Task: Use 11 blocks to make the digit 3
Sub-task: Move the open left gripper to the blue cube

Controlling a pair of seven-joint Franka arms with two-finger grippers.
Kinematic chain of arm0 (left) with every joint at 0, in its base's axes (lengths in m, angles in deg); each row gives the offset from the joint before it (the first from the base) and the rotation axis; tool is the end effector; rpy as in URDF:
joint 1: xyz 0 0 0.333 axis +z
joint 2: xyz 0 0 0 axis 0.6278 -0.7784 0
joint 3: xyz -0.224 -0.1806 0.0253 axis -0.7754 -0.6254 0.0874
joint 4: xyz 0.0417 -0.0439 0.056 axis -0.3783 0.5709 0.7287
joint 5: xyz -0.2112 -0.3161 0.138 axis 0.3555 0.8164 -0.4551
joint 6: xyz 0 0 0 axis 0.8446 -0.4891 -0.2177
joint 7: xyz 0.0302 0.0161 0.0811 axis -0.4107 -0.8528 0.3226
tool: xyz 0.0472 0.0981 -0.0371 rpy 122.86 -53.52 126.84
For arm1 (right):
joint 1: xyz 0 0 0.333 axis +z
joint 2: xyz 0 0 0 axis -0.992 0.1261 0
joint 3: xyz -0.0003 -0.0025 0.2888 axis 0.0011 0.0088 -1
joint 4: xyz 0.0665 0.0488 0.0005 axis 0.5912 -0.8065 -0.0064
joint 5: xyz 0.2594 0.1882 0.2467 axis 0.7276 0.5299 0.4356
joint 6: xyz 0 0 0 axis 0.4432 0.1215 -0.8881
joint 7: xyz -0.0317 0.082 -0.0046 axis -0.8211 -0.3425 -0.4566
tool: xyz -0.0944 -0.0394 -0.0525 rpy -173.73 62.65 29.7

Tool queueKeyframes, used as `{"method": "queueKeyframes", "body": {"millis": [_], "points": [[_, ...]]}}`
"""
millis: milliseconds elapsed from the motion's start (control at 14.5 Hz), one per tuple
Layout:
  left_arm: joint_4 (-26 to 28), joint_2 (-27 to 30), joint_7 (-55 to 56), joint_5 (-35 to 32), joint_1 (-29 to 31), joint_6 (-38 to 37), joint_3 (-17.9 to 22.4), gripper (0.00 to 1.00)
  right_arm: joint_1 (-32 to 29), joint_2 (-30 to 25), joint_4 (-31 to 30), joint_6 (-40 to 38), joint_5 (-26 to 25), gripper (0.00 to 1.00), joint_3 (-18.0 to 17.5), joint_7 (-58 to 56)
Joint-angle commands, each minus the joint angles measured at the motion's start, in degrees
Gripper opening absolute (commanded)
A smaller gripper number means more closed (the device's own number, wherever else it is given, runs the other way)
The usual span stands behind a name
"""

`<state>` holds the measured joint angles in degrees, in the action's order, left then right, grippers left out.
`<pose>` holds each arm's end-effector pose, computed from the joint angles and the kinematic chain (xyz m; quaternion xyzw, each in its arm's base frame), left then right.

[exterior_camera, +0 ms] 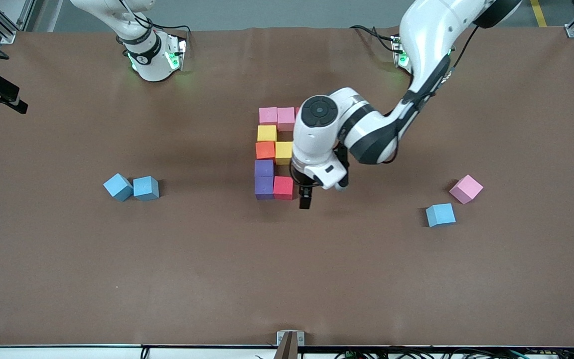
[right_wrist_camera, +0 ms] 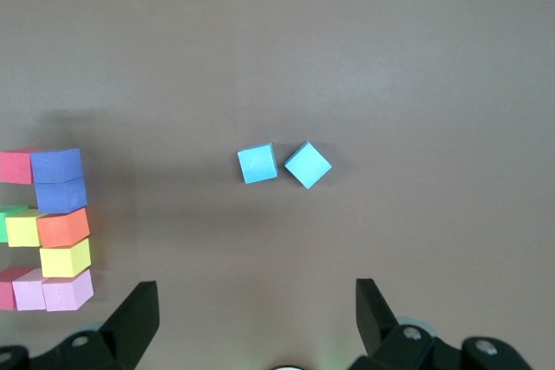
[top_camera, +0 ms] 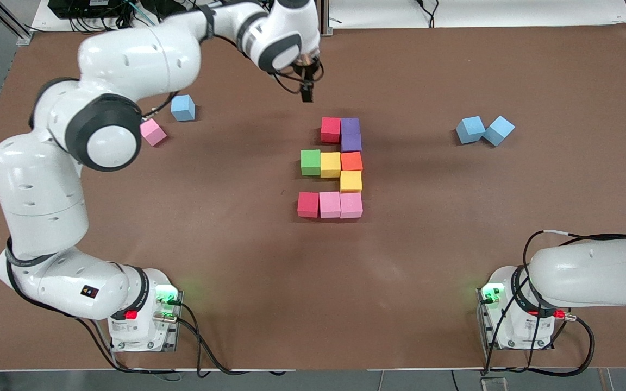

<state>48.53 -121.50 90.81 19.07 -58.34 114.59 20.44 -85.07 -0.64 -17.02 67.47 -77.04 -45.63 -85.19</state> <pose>0.5521 -0.4655 0.3211 0.7360 0.6727 0.0319 0.0689 0.5392 -0.0230 0.6547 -0.9996 0.0075 0.0061 0.0278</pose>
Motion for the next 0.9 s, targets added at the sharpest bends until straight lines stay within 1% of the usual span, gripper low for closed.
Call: {"method": "queueKeyframes", "body": {"millis": [0, 346, 484, 830], "points": [[1.27, 2.85, -7.25, -0.01, 3.79, -3.02, -0.23, 1.00, -0.93, 0.53, 0.95, -0.36, -0.64, 1.00, -0.71, -0.69], [1.27, 3.12, -20.96, -0.19, 11.70, -3.11, -0.06, 1.00, -0.93, 0.53, 0.86, -0.36, -0.64, 1.00, -0.71, -0.69], [1.35, 3.03, -28.68, -0.10, 14.78, -3.11, -0.05, 1.00, -0.93, 0.53, 0.86, -0.36, -0.64, 1.00, -0.71, -0.69], [1.44, 2.07, -43.46, -0.10, 21.29, -3.11, 0.21, 1.00, -0.93, 0.79, 0.95, -0.36, -0.64, 1.00, -0.71, -0.69]]}}
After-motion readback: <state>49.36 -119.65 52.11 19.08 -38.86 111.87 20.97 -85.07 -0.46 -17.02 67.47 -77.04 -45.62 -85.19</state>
